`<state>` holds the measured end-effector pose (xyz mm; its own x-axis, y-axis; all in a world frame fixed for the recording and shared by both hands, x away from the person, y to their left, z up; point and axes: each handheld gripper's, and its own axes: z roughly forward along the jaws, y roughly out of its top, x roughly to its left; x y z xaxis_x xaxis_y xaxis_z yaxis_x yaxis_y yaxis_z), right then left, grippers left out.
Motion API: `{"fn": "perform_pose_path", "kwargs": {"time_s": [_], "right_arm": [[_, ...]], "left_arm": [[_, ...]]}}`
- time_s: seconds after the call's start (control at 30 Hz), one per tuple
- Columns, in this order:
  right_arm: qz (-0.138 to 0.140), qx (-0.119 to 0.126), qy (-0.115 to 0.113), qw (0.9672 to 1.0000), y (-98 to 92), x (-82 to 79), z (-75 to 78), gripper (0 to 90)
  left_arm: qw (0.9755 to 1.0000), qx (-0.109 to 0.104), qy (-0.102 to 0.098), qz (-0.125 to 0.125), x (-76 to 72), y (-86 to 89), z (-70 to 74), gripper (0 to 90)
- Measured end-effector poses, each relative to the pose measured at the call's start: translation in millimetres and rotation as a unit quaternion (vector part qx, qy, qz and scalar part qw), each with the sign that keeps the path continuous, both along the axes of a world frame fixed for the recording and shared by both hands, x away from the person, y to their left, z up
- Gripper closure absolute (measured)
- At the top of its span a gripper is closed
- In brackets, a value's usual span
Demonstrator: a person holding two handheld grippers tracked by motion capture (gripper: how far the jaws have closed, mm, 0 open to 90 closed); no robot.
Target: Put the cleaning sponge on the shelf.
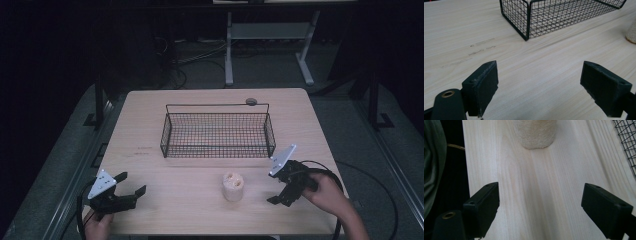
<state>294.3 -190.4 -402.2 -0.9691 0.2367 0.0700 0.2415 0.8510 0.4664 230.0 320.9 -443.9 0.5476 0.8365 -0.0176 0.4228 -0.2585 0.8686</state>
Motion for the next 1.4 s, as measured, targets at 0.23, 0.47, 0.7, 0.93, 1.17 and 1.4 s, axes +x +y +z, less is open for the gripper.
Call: {"fn": "perform_pose_path", "kwargs": {"time_s": [0.23, 0.47, 0.7, 0.93, 1.17, 1.4], "right_arm": [[0.009, -0.010, -0.004, 0.9999, 9.3, 2.1, 2.4, 14.6], [0.018, -0.009, -0.008, 0.9998, 16.8, 3.7, 5.7, 14.6], [0.026, -0.019, -0.007, 0.9995, 26.2, 6.0, 5.9, 14.6], [0.034, -0.023, -0.005, 0.9991, 36.0, 9.2, 8.0, 14.6], [0.041, -0.025, -0.001, 0.9989, 46.7, 13.6, 10.7, 14.6], [0.051, -0.024, -0.001, 0.9984, 60.0, 18.2, 16.4, 14.6]], "left_arm": [[1.0000, 0.000, 0.001, 0.001, -0.1, 0.7, 0.1, 14.0], [1.0000, 0.000, 0.001, 0.003, -0.1, 1.7, 0.1, 13.9], [1.0000, 0.000, 0.002, 0.002, -0.1, 0.5, -0.1, 13.9], [1.0000, -0.002, 0.002, 0.003, -0.4, 0.8, 0.2, 14.0], [1.0000, -0.003, 0.001, 0.003, -0.4, 1.6, 0.4, 13.9], [1.0000, -0.004, 0.000, 0.003, -0.6, 2.0, 0.7, 14.0]]}}
